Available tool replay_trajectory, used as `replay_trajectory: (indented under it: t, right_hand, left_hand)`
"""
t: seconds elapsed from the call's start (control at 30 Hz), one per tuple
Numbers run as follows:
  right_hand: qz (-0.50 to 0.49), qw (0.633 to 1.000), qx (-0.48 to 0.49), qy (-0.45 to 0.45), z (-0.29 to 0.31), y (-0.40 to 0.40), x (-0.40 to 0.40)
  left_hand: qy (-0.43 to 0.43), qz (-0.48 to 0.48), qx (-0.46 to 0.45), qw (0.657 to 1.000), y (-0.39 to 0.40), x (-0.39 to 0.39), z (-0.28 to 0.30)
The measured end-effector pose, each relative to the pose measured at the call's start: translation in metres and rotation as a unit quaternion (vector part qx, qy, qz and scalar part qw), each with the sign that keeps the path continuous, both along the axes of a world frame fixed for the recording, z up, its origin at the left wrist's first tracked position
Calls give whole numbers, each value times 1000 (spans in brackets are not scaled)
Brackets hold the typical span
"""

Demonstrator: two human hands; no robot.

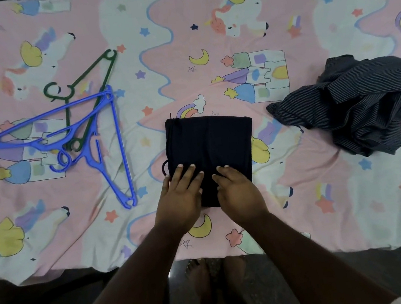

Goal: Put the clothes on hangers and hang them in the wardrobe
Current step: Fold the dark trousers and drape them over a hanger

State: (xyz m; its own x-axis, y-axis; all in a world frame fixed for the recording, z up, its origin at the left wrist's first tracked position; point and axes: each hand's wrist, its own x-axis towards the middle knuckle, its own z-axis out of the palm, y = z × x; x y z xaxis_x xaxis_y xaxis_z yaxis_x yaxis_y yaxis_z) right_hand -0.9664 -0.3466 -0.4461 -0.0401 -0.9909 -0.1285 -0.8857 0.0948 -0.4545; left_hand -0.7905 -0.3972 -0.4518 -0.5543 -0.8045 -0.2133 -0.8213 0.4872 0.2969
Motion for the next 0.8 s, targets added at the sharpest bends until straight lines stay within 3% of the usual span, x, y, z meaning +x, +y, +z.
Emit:
replay_trajectory:
  t: [0.13,0.2,0.33,0.43,0.5,0.6,0.7,0.8]
  right_hand:
    - [1,993,114,2,-7,-1,-7]
    - [0,991,135,-1,-7,1,-10]
    - [-47,997,48,-43,8,-8,-4]
    - [-122,989,-22,-85,9,-11,-1]
    - [-242,961,-2,-135,9,-8,-8]
    - [-402,890,95,-190,3,1,-25]
    - [-442,844,200,-228,-2,7,-32]
    - [-457,814,225,-279,-1,9,-35]
  left_hand:
    - [-3,46,94,995,4,5,-11]
    - [37,83,81,993,6,9,-13]
    - [129,190,8,973,3,6,-6]
    - [173,328,44,928,-1,3,1]
    - [190,416,126,880,-4,5,0]
    - [173,483,254,820,-9,9,-7]
    - [178,483,308,800,-13,10,-9]
    - [212,489,353,769,-17,13,-8]
